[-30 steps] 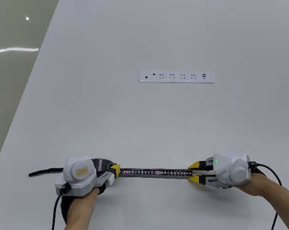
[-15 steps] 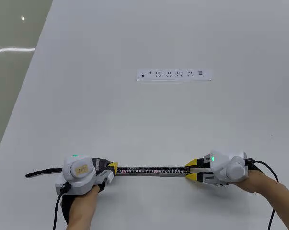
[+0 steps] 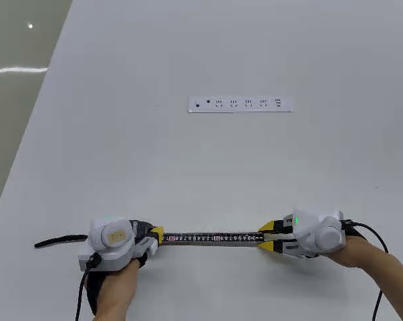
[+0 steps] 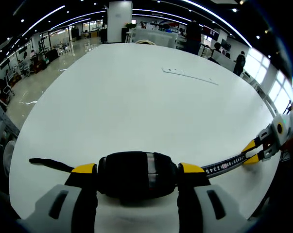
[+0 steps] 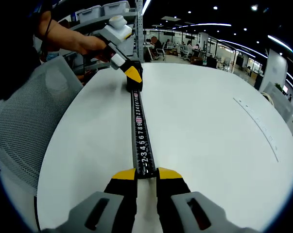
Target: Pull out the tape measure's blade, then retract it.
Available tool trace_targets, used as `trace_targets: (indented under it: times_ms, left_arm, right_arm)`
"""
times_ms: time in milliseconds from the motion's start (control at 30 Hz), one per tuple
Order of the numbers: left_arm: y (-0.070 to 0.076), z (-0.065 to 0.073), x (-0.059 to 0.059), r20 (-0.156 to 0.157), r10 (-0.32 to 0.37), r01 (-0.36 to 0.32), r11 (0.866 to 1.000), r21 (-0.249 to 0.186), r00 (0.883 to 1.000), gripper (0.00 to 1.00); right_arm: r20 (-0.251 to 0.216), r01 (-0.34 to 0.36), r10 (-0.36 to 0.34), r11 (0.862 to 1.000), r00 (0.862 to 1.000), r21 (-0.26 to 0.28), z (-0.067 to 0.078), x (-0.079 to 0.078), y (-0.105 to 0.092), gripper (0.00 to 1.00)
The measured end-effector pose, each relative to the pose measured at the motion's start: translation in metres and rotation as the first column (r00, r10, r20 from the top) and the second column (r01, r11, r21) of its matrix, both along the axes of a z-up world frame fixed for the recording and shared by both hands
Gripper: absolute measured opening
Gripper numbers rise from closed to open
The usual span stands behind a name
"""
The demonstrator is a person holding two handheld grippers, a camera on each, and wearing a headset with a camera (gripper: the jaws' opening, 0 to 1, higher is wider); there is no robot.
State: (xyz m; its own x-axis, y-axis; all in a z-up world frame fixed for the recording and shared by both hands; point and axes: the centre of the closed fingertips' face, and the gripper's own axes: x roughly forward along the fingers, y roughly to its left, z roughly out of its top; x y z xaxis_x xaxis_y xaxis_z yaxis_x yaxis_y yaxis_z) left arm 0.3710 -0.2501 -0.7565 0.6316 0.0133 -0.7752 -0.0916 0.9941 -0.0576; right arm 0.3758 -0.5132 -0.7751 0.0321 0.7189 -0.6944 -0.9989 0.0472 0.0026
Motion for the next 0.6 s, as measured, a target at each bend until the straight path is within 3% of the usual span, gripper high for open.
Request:
trace_targets:
  times_ms: [200, 600]
  left_arm:
    - [0.0001, -0.0029, -0.0001, -0.008, -0.018, 0.018, 0.999, 0.034, 1.0, 0.64]
    - [0.0017, -0.0011, -0.0006, 0.015, -0.007, 0.006, 0.998, 0.055, 1.0, 0.63]
  right_arm:
    - [-0.002, 0.001, -0.001, 1.0, 1.0, 0.0, 0.0007, -0.0007, 0.0004, 0.13]
    - [-0.001, 0.001, -0.001, 1.0, 1.0, 0.003, 0.0043, -0.0015, 0.0014, 0.13]
